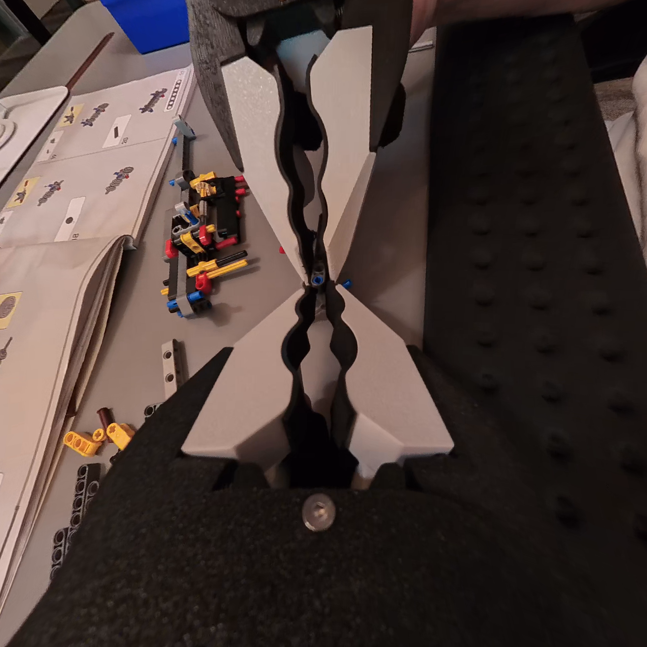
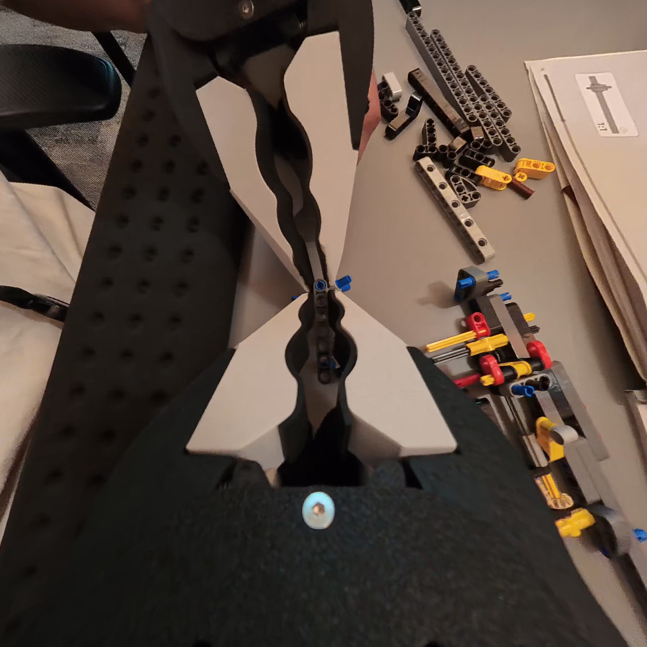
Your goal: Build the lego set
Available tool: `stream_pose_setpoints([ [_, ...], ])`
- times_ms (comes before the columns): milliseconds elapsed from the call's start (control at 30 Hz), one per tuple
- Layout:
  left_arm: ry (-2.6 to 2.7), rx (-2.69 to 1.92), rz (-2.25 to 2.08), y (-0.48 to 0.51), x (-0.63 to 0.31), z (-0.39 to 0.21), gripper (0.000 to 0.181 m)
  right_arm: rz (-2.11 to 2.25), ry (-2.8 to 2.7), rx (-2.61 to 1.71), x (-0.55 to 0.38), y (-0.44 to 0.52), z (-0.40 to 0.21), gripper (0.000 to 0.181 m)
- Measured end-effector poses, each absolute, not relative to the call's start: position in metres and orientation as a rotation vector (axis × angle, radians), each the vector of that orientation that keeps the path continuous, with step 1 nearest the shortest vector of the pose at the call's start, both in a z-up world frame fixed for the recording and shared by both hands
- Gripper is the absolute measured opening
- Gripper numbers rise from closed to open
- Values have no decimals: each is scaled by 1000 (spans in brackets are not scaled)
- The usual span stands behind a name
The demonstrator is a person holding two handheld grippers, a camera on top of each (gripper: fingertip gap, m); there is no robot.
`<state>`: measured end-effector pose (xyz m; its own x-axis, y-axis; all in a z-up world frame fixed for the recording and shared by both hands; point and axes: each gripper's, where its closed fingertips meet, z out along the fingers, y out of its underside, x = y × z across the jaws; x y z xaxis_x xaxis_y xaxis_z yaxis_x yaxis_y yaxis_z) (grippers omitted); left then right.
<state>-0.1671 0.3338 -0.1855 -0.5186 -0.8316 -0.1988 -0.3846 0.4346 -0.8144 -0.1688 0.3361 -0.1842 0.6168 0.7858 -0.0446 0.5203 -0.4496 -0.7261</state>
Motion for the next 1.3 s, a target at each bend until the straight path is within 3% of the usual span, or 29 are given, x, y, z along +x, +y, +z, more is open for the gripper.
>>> stream_pose_setpoints([
  [433, 2200, -1016, -928, 329, -170, -200, 0, 499, -1057, -2124, -167, 333, -185, 6],
  [533, 2215, -932, -800, 328, -169, -208, 0, 649, -908, -1924, -172, 340, -131, 6],
  [567, 2208, -937, -790, 329, -168, -208, 0, 459, -973, -2037, -154, 344, -153, 6],
  [667, 2168, -985, -800, 335, -165, -204, 0, 621, -873, -2043, -152, 341, -153, 6],
  [767, 2060, -1050, -881, 345, -162, -189, 4, 611, -832, -2023, -146, 344, -148, 6],
  [900, 1790, -1023, -1002, 356, -155, -144, 33, 781, -664, -1959, -141, 351, -128, 6],
  [1033, 1735, -928, -919, 352, -152, -134, 35, 993, -537, -1992, -146, 352, -135, 6],
  [1200, 1710, -1055, -1168, 350, -153, -126, 32, 1102, -503, -1930, -154, 351, -126, 6],
  [1300, 1699, -959, -1001, 350, -150, -127, 32, 1273, -349, -1895, -156, 356, -120, 5],
])
